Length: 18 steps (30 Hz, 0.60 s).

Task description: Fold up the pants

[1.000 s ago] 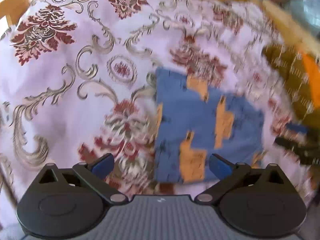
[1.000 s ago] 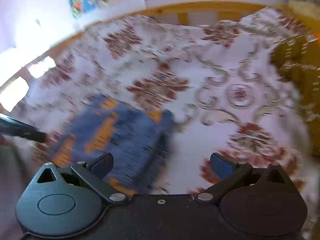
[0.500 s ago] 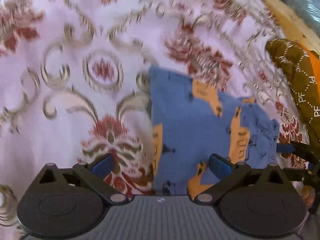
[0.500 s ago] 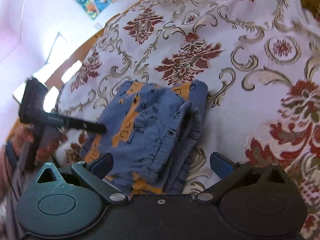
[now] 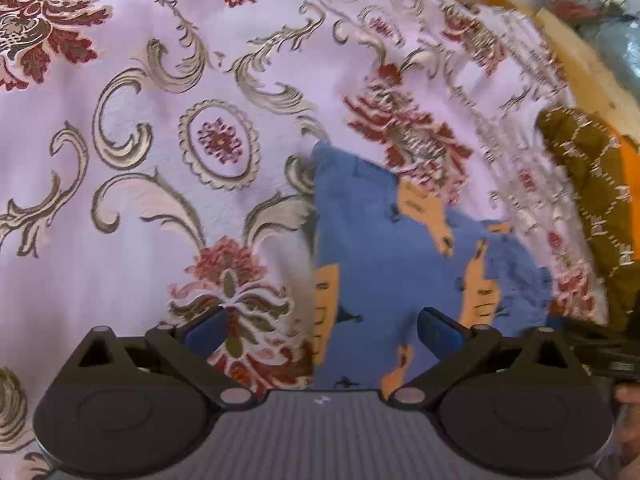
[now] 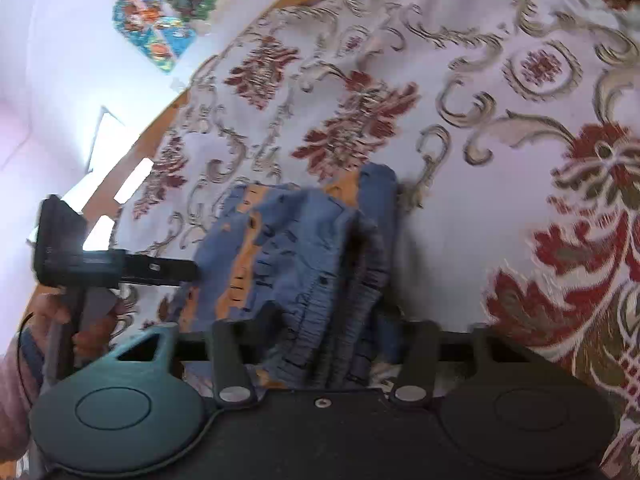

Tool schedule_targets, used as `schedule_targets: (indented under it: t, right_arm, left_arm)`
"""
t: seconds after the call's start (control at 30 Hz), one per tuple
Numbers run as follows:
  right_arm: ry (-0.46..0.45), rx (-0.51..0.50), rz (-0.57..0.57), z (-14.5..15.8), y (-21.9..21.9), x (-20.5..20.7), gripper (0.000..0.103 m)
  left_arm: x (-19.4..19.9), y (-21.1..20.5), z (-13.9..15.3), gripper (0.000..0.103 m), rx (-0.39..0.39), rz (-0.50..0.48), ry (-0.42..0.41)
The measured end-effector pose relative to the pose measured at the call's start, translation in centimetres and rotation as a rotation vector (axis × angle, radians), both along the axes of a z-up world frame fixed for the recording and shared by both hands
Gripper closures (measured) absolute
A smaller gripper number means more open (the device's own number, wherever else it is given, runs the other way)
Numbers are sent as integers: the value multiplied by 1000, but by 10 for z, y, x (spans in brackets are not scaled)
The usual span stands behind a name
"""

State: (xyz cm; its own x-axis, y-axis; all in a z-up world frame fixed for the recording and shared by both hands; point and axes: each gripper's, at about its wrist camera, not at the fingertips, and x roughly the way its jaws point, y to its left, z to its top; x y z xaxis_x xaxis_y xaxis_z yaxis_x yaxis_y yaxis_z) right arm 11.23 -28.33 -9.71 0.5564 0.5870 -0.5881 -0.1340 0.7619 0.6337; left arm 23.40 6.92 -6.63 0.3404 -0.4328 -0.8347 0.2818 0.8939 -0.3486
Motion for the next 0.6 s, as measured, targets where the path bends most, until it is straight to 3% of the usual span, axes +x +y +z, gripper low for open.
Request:
schedule_targets:
  t: [0.3, 0.37, 0.43, 0.6]
  right_arm:
    - [11, 18, -10, -3, -1, 0, 65]
    - [8, 7, -10, -3, 0, -1, 65]
    - [3, -10, -9, -1, 3, -1, 65]
    - [-11, -54, -7, 3, 8, -2, 69]
  left_arm:
    - [5, -2, -7, 29, -23, -21, 42]
    - [4, -2, -6, 48, -42, -35, 46]
    - [4, -4, -7, 59, -61, -58, 54]
    - [2, -5, -5, 72, -68, -74, 46]
